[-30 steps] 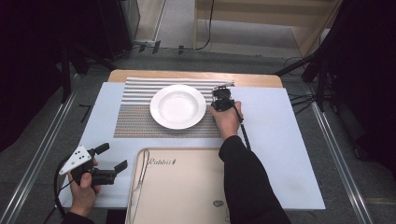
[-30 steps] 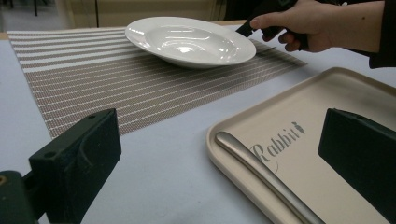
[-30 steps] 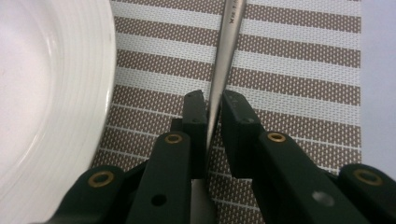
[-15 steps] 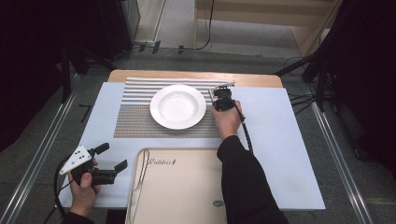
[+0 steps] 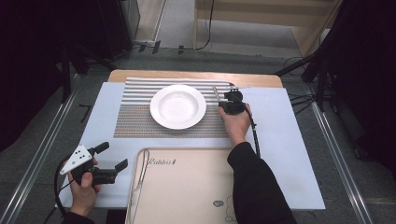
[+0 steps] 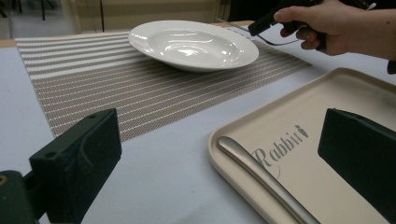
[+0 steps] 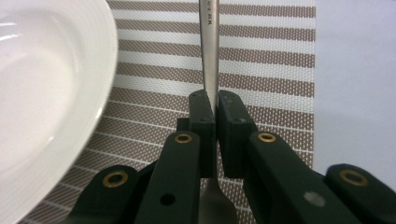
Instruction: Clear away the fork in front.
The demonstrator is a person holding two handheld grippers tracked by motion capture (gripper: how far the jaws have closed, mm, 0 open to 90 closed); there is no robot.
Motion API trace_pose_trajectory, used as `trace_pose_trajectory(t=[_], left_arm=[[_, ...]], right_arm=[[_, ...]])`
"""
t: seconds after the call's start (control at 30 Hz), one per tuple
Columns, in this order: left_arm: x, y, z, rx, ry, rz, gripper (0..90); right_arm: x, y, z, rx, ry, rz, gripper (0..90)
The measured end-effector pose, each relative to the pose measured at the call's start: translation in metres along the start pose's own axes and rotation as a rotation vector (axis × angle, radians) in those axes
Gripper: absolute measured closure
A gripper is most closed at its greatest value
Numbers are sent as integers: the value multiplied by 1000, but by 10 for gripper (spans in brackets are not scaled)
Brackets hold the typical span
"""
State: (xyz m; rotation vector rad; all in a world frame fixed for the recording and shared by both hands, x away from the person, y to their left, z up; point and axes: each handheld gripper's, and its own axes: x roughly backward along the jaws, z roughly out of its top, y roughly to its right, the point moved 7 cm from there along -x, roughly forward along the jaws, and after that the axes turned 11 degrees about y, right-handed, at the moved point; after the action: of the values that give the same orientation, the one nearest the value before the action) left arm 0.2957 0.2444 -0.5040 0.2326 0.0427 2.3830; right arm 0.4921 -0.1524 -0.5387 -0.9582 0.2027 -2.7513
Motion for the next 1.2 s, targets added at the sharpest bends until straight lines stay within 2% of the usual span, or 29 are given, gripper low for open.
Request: trace_pose_trajectory(t=[0.37,0.47,0.7,0.93,1.2], left_arm=[[-10,23,14,-35,11,-44,0],[-13,29,19,-19,23,-67,0],[-26,49,37,-22,46,-116,0],[-41,63,47,-42,34,-151,0],[-57,78,58,-32,37,-191,0]], right_arm=[[30,-7,-1,6,81,69,842],[39,-11,-1,8,101,95,842],[57,-19,-3,27,144,146,842],[77,-24,-10,39,181,191,842],[99,-30,-16,33,211,232,841]])
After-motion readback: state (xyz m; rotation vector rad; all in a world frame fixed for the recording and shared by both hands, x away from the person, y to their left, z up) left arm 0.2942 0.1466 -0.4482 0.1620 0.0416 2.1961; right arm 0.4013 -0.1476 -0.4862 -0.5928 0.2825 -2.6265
